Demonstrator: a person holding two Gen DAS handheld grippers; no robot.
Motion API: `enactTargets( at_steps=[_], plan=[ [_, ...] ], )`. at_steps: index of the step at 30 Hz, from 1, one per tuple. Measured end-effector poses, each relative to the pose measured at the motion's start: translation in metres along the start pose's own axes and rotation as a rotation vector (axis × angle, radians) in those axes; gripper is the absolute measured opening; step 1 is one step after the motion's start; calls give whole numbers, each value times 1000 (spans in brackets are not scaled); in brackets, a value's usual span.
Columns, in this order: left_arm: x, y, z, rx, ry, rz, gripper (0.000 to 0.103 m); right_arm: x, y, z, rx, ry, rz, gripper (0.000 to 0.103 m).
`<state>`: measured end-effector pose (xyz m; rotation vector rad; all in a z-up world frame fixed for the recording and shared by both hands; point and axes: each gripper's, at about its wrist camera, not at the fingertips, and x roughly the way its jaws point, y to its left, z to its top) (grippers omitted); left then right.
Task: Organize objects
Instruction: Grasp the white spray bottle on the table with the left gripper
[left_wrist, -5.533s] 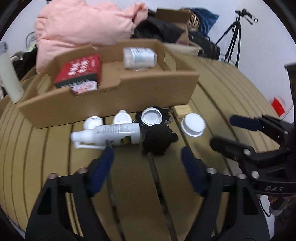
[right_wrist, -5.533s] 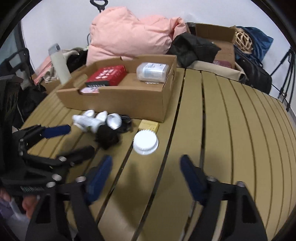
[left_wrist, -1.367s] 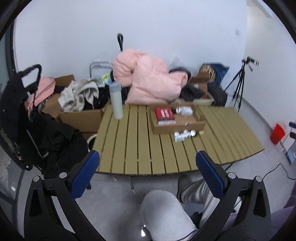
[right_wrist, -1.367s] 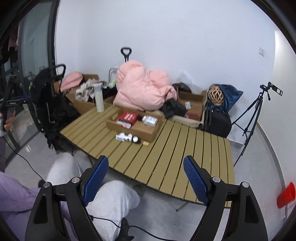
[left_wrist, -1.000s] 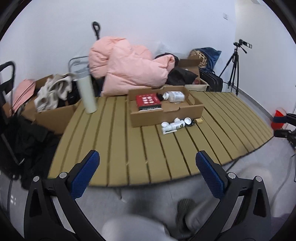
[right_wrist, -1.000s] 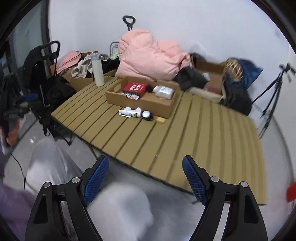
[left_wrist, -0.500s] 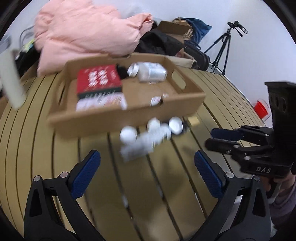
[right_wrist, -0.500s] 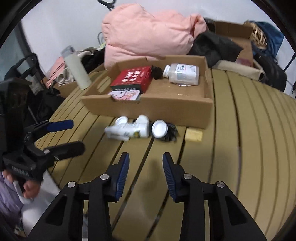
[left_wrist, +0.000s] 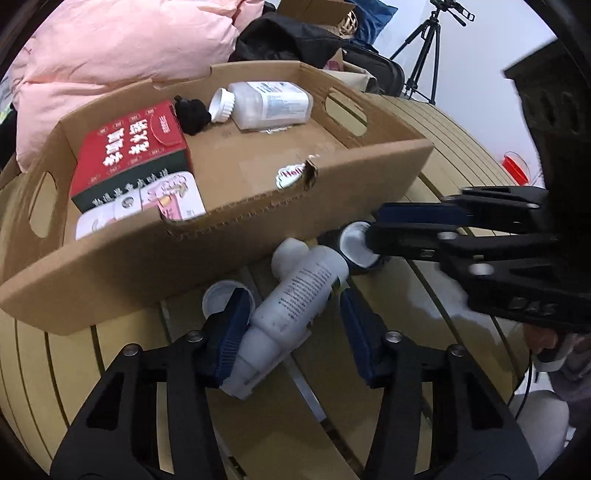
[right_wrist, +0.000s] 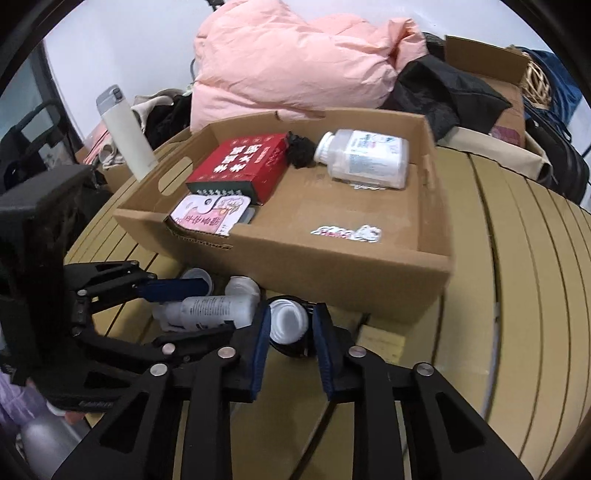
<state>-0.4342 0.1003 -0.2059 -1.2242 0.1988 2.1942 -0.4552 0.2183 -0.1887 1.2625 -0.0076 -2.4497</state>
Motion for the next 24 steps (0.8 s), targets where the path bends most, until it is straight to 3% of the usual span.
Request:
enactTargets(
  at_steps=[3,5,6,7,8,9,13,15,19,20,22,24],
  plan=[
    [2,-5,0,16,-5,27,44,14,6,0,-18,13,-39,22],
    [3,-9,0,22,2,27,38,17,9,0,-20,5,-65,11],
    [1,-9,0,21,-1,12,27,16,9,0,-18,6,-81,9],
    [-3,-9,0,16,-14,2,27,14,8,0,-13,10,-92,7],
    [-7,-9,0,8,-25,-2,21,11,7,-1,-5,15,-83,7],
    [-14,-8,1,2,-42,-2,0,7,5,-1,6,17,-74,7],
    [-45,4,7,-83,-80,-62,0,-22,-4,-1,58,-25,-53,7],
    [-55,8,5,-104,-95,-53,0,-36,-9,-1,77,-48,-50,7],
    [-59,4,-9,-145,-41,-94,0,-65,-13,-6,123,-70,-41,7],
    [-58,-2,-12,-120,-40,-75,4,-70,-13,-10,128,-76,-44,7],
    [-49,-19,-16,-57,-25,-33,22,-78,-9,-19,141,-80,-37,7],
    [-36,-24,-17,-25,-10,6,65,-82,-6,-30,156,-75,-24,7]
  ],
)
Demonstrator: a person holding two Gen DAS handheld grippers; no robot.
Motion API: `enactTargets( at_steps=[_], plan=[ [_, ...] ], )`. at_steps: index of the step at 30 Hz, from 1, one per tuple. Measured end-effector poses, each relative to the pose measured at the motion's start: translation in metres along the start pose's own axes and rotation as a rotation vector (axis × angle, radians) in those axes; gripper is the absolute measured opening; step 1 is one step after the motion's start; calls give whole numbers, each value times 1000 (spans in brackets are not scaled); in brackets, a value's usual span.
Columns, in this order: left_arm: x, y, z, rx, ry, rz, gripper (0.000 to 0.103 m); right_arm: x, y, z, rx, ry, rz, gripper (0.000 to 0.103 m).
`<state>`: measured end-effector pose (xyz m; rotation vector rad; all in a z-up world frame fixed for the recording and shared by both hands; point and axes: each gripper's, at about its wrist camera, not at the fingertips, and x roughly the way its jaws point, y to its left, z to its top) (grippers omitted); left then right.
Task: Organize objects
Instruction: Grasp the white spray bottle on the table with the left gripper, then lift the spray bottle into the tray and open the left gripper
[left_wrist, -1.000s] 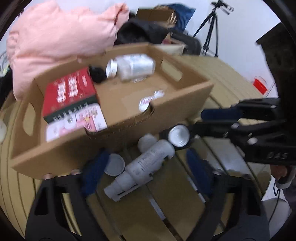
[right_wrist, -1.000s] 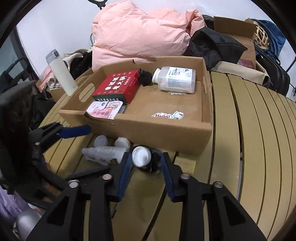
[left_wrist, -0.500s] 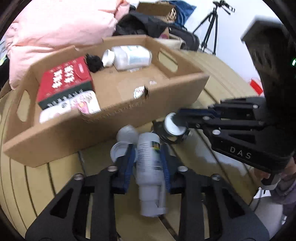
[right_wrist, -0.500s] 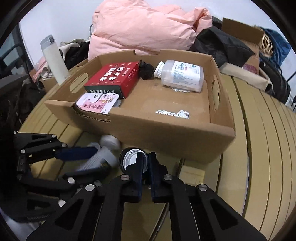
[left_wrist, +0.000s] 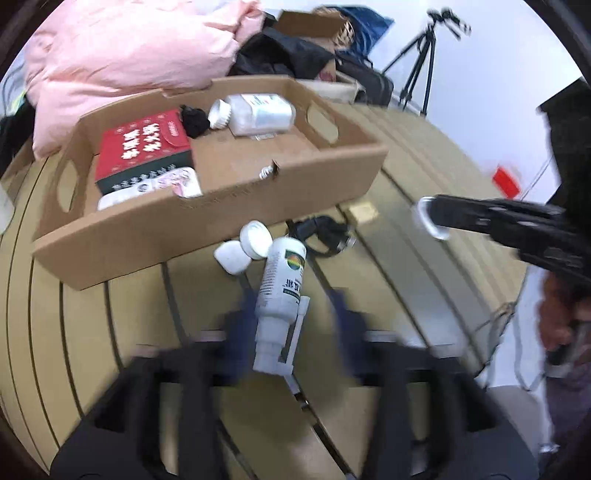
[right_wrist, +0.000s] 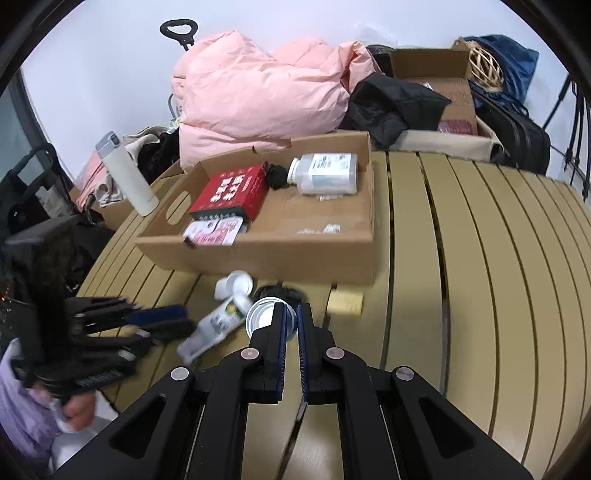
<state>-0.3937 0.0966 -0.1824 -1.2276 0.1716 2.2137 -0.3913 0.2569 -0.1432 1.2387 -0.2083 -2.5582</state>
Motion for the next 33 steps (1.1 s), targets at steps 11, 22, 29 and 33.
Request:
enactTargets(
  at_steps=[11,22,29,33],
  plan=[
    [20,-13,3,-8,47,84,31,-2,-6,-29,73,28,28,7],
    [-139,1,-10,-110,-197,20,22,-84,6,-23,12,-80,32,7],
    [-133,4,-24,-175,-153,-5,1,-93,9,-41,43,-65,39,7],
    [-130,0,-17,-124,-172,56,2,-97,7,-41,43,-70,26,7]
  ],
)
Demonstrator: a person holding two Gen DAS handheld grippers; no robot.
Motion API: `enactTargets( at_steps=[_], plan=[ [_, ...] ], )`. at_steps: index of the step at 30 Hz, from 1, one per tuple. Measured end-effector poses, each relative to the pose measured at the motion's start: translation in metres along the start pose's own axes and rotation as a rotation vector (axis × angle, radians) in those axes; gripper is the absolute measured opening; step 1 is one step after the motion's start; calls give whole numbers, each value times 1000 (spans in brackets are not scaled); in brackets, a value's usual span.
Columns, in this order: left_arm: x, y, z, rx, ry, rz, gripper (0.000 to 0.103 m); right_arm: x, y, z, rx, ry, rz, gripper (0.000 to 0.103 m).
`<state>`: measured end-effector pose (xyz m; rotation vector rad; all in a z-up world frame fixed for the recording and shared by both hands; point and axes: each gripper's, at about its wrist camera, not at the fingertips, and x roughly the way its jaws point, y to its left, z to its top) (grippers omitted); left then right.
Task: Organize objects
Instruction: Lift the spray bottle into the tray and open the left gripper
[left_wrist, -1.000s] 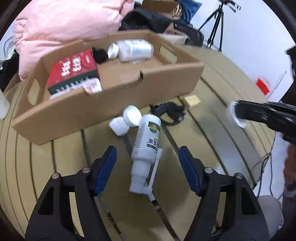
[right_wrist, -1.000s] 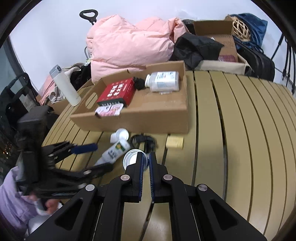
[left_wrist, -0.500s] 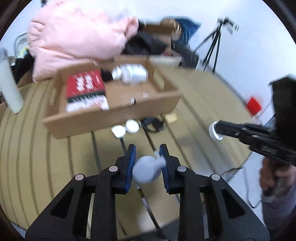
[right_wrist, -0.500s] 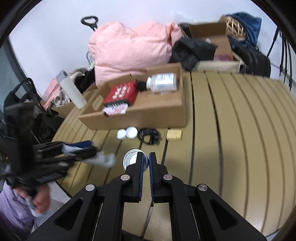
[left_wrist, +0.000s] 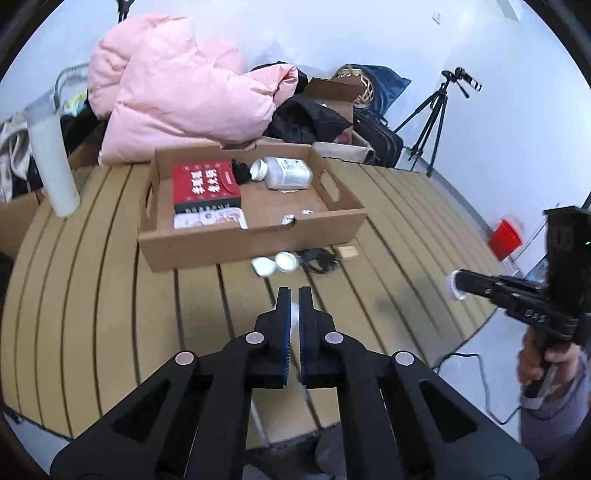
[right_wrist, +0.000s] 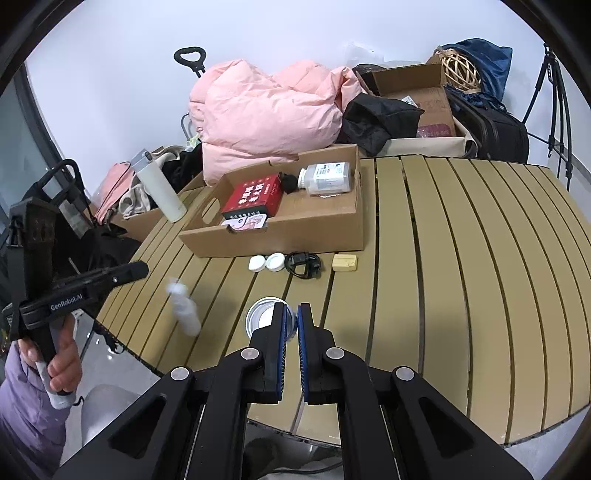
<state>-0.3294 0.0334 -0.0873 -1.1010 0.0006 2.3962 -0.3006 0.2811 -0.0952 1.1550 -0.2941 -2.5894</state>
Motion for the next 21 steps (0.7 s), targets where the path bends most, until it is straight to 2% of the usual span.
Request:
enactTargets(
  at_steps=[1,2,3,4,5,7,9,11,12,13,14,18,21],
  plan=[
    [8,2,-2,13,15,30,6,3,-1,-1,1,0,-15,7],
    [17,5,-6,18,48,70,25,6,-2,-3,4,7,-21,7],
    [21,9,-10,12,66,76,52,8,-2,-6,10,14,-21,7],
    [25,14,-18,-4,72,71,61,11,-3,-10,14,22,-11,7],
    [28,15,-23,-7,75,66,66,14,-4,-13,12,28,-3,7],
    [42,12,-31,17,106,52,67,24,-4,-20,7,50,3,7],
    [65,3,-35,83,162,54,72,35,-6,-23,18,74,14,7],
    [95,-4,-40,150,251,108,71,46,-6,-24,27,91,25,7],
    [106,-4,-41,164,281,140,64,48,-5,-23,26,92,29,7],
    [117,-2,-43,154,305,156,52,50,-3,-22,24,91,35,7],
    [123,2,-43,128,325,152,27,52,-2,-21,21,91,39,7],
    [109,6,-35,62,288,89,24,59,-6,-19,24,100,45,7],
    [84,-1,-16,39,207,10,24,65,-11,-6,61,92,94,7]
  ],
)
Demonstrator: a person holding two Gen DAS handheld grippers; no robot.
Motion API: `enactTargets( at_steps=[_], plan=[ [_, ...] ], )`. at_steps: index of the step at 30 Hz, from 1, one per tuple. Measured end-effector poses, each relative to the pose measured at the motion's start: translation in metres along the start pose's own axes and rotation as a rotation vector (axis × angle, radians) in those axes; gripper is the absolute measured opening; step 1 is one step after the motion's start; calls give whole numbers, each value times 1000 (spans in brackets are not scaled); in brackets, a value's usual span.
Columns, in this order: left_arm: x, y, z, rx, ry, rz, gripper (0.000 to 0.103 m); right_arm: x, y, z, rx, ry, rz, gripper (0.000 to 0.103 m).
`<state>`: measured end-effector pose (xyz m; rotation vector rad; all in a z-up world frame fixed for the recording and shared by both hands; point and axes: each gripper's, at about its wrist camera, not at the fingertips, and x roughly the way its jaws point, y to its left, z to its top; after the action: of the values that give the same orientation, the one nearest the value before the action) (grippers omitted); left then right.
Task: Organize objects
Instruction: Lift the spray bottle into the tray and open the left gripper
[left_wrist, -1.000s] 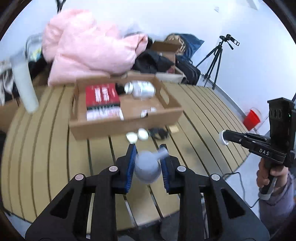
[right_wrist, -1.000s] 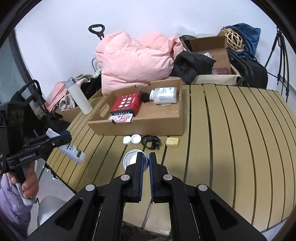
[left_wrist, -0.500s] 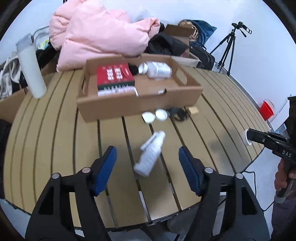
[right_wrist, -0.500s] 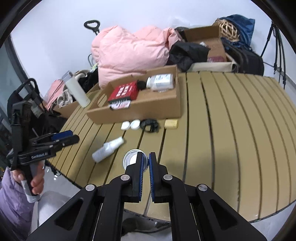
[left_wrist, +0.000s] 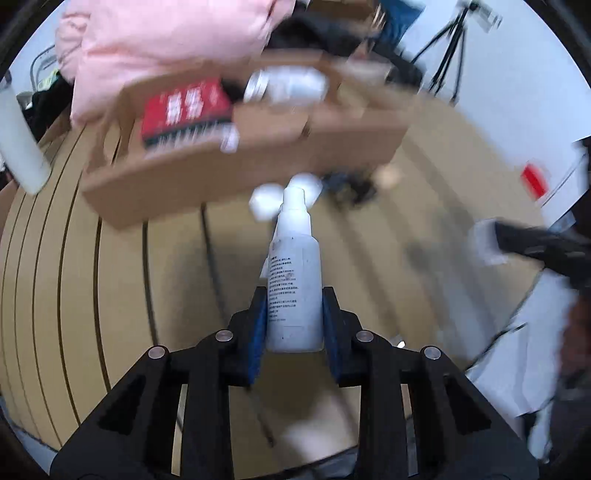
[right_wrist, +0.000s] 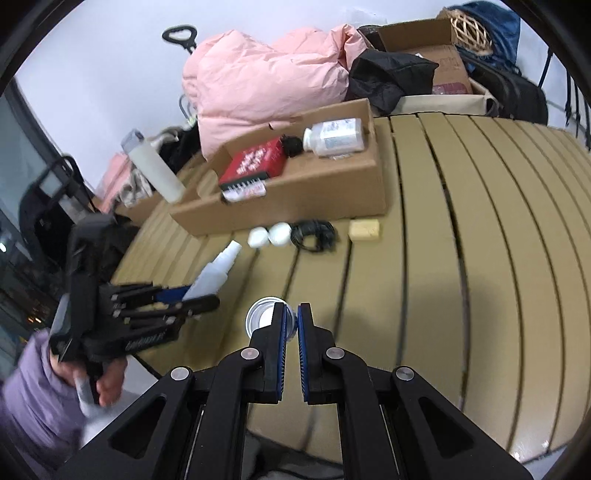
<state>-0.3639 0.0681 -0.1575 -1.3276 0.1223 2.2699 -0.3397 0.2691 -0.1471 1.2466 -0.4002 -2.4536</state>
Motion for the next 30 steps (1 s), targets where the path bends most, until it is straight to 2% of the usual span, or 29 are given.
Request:
enactTargets(
  at_steps=[1,3,5,7,10,12,13,15,17,19,20,22,24,25,26,27,28,30],
  plan=[
    [-12,1,15,-28,-33,-43,24,2,1,12,-3,-8,18,7],
    [-20,5,42,-73,-61,-81,24,6,6,34,-26,-23,14,7],
    [-17,13,78,-119,-72,-86,24,16,10,70,-45,-39,2,7],
    [4,22,116,-169,-59,-60,24,35,10,110,-38,-38,21,7],
    [42,40,155,-249,-16,-96,24,79,5,163,9,-6,23,7],
    [71,44,168,-260,21,-111,24,106,2,187,29,4,-12,7],
    [86,43,171,-262,46,-96,25,125,-1,200,41,14,-19,7],
    [114,44,175,-219,98,-9,25,150,-8,212,79,30,-28,7],
    [129,54,174,-238,127,57,26,181,-14,218,103,89,-30,7],
    [127,70,171,-302,114,69,28,204,-18,217,99,130,-66,7],
    [122,75,170,-319,103,58,29,209,-18,215,88,138,-53,8],
    [112,80,167,-334,94,6,38,210,-17,214,69,129,-56,9],
    [95,80,166,-321,69,11,49,200,-14,216,57,89,-72,17],
    [80,77,165,-292,29,27,51,191,-11,219,50,69,-72,31],
    [68,75,164,-264,4,36,62,184,-9,221,42,64,-64,51],
    [54,72,163,-233,-24,57,71,176,-5,223,32,52,-60,65],
    [35,69,160,-211,-59,81,72,167,0,227,13,42,-57,87],
    [3,67,155,-186,-99,108,72,149,7,231,-8,32,-77,88]
  ],
)
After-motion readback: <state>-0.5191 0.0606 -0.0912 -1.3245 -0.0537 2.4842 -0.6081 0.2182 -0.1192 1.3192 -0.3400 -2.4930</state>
